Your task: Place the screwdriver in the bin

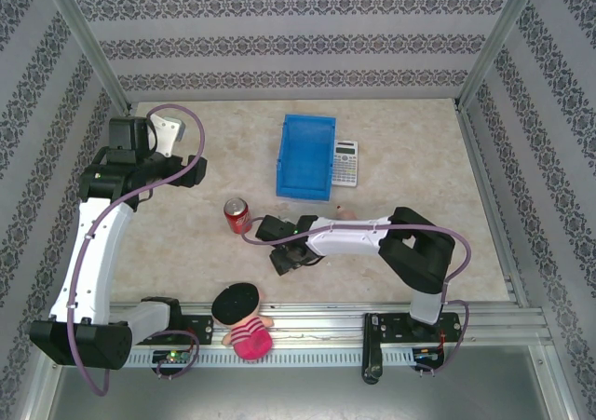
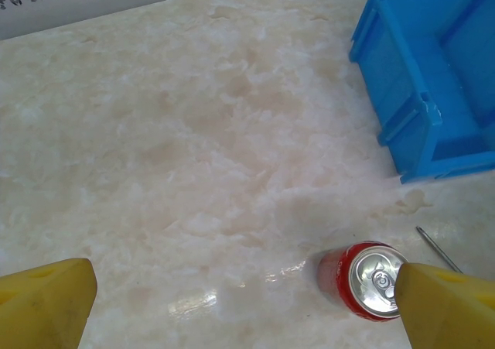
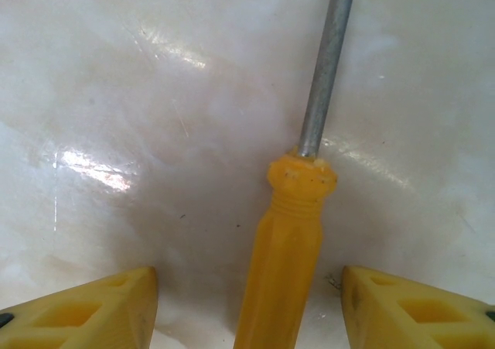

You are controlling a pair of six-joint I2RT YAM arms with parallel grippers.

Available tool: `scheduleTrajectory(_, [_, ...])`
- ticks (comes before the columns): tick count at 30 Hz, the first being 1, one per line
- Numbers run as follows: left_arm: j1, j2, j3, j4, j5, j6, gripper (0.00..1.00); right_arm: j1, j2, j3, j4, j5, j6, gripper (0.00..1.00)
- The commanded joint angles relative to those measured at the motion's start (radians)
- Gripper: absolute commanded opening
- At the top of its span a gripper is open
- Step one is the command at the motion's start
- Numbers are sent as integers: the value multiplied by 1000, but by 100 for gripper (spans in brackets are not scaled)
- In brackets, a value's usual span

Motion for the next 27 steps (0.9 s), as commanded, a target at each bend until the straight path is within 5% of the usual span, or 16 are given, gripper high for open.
scheduleTrajectory(1, [-9, 3, -7, -17, 19, 4, 99, -10, 15, -53, -8, 42, 25, 60])
scheduleTrajectory(19, [-9, -1, -11, -18, 14, 4, 99, -24, -10, -78, 19, 57, -3, 20])
scheduleTrajectory(27, [-9, -11, -15, -17, 1, 19, 99, -24, -79, -93, 18, 75, -21, 18])
